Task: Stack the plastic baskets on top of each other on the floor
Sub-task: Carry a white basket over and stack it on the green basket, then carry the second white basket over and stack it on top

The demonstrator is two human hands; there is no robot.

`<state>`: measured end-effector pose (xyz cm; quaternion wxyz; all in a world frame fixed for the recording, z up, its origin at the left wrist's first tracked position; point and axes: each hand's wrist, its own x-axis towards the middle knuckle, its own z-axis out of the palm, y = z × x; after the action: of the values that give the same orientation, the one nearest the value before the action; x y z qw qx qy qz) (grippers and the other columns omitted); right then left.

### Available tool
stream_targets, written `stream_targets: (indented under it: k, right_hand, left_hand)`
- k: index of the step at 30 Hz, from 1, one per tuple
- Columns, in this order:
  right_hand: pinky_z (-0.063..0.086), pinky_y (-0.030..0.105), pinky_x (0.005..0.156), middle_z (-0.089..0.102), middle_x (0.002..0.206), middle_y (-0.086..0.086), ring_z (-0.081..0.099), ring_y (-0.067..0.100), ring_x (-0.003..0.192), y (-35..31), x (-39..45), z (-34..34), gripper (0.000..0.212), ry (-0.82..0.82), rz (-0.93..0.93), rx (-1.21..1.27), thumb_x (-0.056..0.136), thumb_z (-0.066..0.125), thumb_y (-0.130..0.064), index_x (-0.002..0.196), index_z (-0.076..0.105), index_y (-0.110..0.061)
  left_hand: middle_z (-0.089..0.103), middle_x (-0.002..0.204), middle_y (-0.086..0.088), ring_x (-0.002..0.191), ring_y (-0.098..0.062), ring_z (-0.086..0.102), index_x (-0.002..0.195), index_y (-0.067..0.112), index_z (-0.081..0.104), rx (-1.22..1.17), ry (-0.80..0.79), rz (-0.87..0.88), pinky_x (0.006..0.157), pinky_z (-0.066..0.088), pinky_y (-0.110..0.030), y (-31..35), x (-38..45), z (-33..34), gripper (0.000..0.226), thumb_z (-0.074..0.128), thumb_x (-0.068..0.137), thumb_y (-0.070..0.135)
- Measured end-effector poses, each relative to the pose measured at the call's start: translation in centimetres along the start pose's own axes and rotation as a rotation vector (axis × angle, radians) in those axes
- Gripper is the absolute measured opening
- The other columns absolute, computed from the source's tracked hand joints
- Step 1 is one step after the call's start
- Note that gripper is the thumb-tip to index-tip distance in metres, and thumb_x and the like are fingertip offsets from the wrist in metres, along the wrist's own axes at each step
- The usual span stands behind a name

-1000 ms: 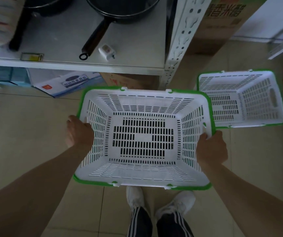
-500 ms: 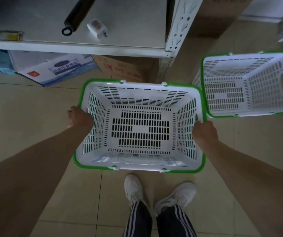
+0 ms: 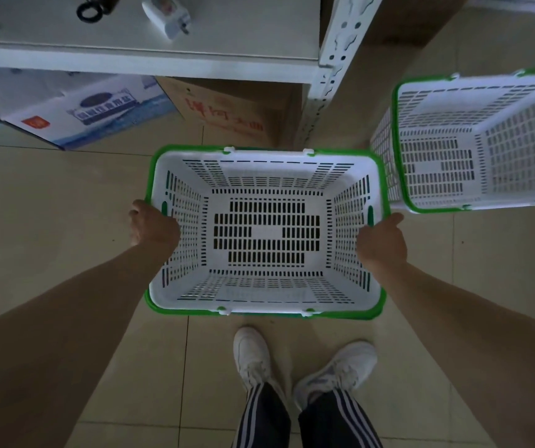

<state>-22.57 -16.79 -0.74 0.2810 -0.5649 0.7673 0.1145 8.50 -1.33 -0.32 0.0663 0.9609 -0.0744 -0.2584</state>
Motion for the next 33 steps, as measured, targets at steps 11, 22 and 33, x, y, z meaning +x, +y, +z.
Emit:
stream_targets:
  k: [11, 22, 33]
  right_hand:
    - [0.047, 0.045, 0.08, 0.046, 0.126, 0.022, 0.052, 0.038, 0.112, -0.2, -0.4, -1.0, 0.034, 0.101, -0.048, -0.247, 0.094, 0.048, -0.016, 0.125, 0.043, -0.003]
    - [0.045, 0.045, 0.081, 0.055, 0.117, 0.019, 0.055, 0.035, 0.106, -2.1, -0.8, -2.4, 0.032, 0.288, -0.188, -0.273, 0.092, 0.053, -0.019, 0.117, 0.051, 0.0]
    - [0.044, 0.045, 0.086, 0.061, 0.11, 0.008, 0.059, 0.028, 0.105, -2.0, 3.7, -4.4, 0.025, 0.253, -0.414, -0.191, 0.094, 0.047, -0.022, 0.112, 0.061, -0.012]
  left_hand:
    - [0.027, 0.148, -0.024, 0.127, -0.04, 0.04, 0.134, -0.013, 0.039, 0.064, 0.017, -0.075, 0.101, 0.041, -0.049, 1.4, 0.6, -1.1, 0.049, 0.054, 0.094, 0.01]
    - [0.045, 0.133, -0.011, 0.106, -0.028, 0.056, 0.124, 0.01, 0.053, -0.137, 0.004, 0.443, 0.079, 0.048, -0.039, 6.2, -5.4, 0.5, 0.038, 0.049, 0.088, -0.001]
    - [0.065, 0.109, -0.002, 0.092, -0.022, 0.066, 0.117, 0.013, 0.058, -0.461, -0.403, 0.342, 0.075, 0.056, -0.034, 17.6, -15.7, 8.0, 0.026, 0.046, 0.095, 0.009]
